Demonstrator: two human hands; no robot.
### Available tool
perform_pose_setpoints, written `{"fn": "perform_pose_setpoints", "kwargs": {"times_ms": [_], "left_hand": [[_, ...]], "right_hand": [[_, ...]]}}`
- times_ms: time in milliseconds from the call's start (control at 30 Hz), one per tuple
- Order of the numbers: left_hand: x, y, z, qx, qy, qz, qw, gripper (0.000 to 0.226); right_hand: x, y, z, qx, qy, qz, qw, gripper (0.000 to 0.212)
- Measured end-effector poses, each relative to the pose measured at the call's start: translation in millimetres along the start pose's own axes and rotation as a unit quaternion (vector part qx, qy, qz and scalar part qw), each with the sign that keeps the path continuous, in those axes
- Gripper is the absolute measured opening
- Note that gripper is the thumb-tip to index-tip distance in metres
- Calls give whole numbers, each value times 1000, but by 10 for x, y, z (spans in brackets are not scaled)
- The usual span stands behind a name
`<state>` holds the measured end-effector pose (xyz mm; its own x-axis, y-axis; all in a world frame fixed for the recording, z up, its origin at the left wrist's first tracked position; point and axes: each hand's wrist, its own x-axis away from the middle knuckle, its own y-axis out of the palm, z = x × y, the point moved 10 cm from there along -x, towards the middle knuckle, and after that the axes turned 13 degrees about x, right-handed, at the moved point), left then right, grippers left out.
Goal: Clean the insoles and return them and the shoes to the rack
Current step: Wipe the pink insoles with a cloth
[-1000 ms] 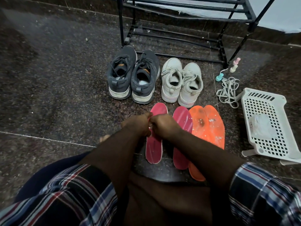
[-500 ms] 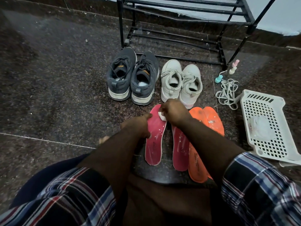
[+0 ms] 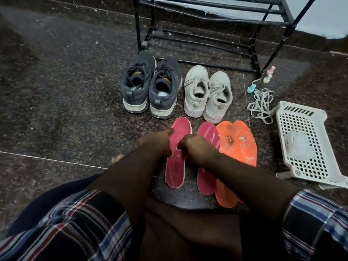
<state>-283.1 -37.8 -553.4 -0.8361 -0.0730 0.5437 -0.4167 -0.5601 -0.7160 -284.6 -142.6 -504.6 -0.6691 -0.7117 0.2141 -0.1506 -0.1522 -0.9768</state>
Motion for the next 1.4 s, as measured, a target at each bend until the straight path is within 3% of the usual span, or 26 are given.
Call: {"fn": "perform_pose_setpoints", "kwargs": {"times_ms": [233, 433, 600, 767, 967, 1200, 1400], "left_hand": [[4, 9, 3, -3, 7, -3, 1000, 110], [-5, 3, 16, 7, 9, -7, 1000, 109], [-12, 10, -4, -5, 8, -7, 1000, 108], [-11, 1, -12, 3, 9, -6, 1000, 108], [4, -5, -7, 3, 5, -5, 1000, 109], [8, 3, -9, 11, 3, -14, 1000, 110], [-15, -5, 9, 11, 13, -11, 1000, 109]], "right_hand": [[-264, -176, 529, 79, 130, 28, 988, 17], [-205, -83, 313, 32, 75, -2, 997, 21], [-447, -228, 637, 19, 173, 48, 984, 22], [-456, -252, 661, 11, 203, 64, 977, 23], [-371, -56, 456, -30, 103, 14, 994, 30], [-468, -236, 541, -10, 187, 60, 980, 27], [-264, 35, 91, -46, 27, 7, 999, 30]]}}
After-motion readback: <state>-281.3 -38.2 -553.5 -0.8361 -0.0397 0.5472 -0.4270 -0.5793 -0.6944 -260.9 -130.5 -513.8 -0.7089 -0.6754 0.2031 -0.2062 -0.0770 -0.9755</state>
